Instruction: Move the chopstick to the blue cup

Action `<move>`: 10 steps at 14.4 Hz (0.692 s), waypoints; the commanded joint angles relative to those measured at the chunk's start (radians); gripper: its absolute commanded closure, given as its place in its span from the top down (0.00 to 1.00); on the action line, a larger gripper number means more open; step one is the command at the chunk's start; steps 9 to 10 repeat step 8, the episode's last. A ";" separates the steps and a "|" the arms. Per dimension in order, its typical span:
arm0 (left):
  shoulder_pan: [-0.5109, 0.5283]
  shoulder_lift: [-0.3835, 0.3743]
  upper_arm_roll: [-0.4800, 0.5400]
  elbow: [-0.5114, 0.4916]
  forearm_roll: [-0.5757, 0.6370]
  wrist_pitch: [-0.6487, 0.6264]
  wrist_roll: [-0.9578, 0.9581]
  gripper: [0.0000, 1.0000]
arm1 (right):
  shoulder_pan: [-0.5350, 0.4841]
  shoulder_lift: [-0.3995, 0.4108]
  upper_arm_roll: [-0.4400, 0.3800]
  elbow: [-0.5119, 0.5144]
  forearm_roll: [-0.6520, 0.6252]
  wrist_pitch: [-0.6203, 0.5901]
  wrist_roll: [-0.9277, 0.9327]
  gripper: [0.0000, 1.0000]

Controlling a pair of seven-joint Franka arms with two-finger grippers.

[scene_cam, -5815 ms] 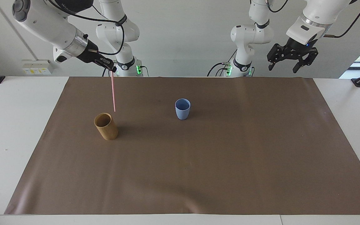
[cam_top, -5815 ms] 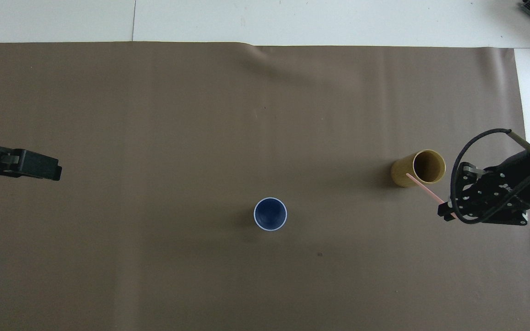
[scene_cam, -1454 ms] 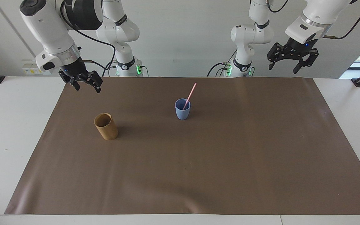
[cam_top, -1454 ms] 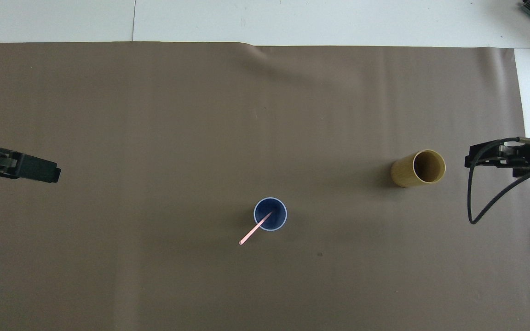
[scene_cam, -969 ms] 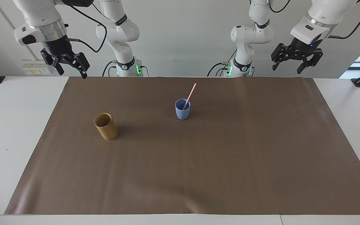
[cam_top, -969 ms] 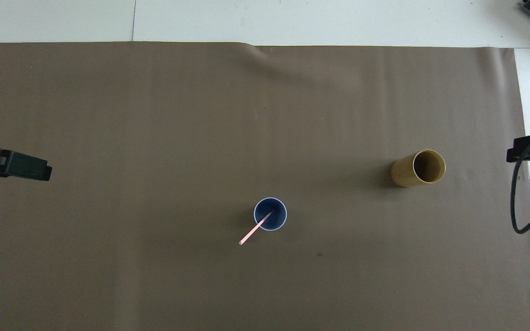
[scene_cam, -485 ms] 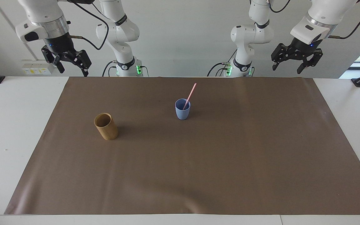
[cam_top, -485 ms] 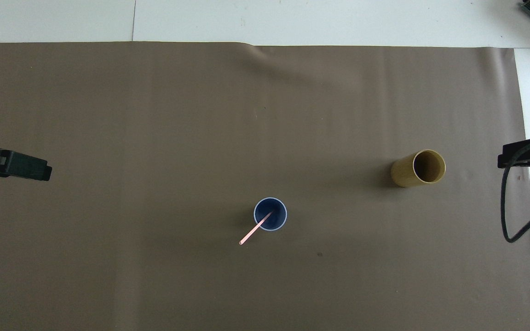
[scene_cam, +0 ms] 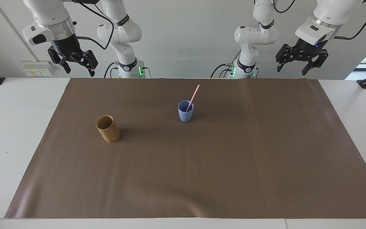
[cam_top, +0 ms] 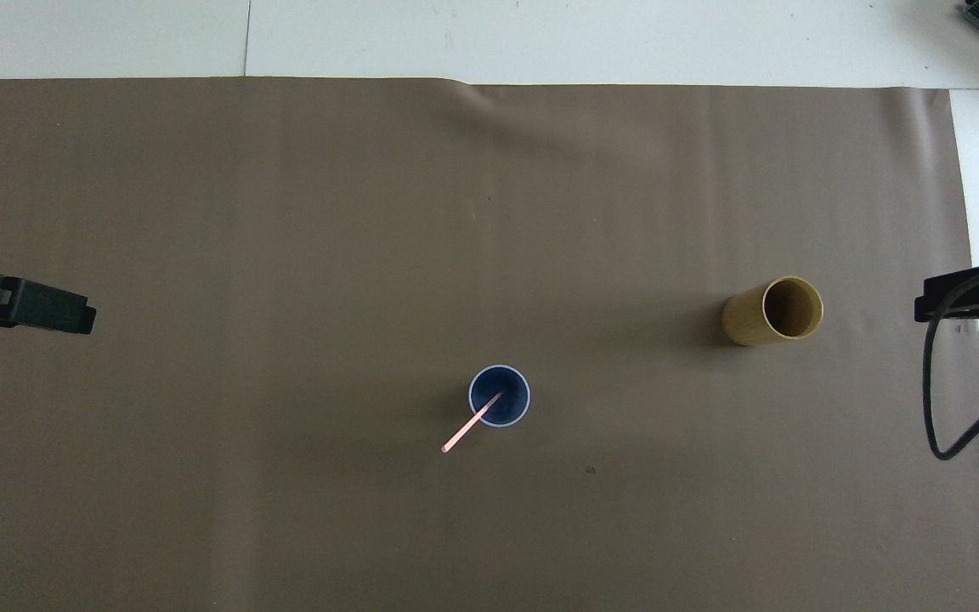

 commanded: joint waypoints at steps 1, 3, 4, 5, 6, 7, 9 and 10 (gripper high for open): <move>0.017 -0.009 -0.012 -0.008 0.014 0.010 0.009 1.00 | -0.006 -0.025 0.002 -0.026 0.022 -0.008 -0.033 1.00; 0.017 -0.009 -0.012 -0.009 0.014 0.009 0.008 1.00 | -0.006 -0.027 0.002 -0.027 0.022 -0.008 -0.033 1.00; 0.017 -0.009 -0.012 -0.009 0.014 0.009 0.008 1.00 | -0.006 -0.027 0.003 -0.029 0.019 -0.009 -0.033 1.00; 0.017 -0.009 -0.012 -0.008 0.014 0.009 0.008 1.00 | -0.006 -0.028 0.002 -0.030 0.019 -0.009 -0.041 1.00; 0.017 -0.009 -0.012 -0.009 0.014 0.009 0.008 1.00 | -0.004 -0.028 0.003 -0.030 0.016 -0.011 -0.050 1.00; 0.017 -0.009 -0.012 -0.009 0.014 0.010 0.009 1.00 | -0.004 -0.028 0.003 -0.032 0.011 -0.011 -0.052 1.00; 0.017 -0.009 -0.012 -0.008 0.014 0.009 0.009 1.00 | -0.004 -0.030 0.003 -0.032 0.007 -0.011 -0.052 1.00; 0.017 -0.009 -0.012 -0.008 0.014 0.009 0.009 1.00 | -0.004 -0.030 0.003 -0.032 0.007 -0.011 -0.052 1.00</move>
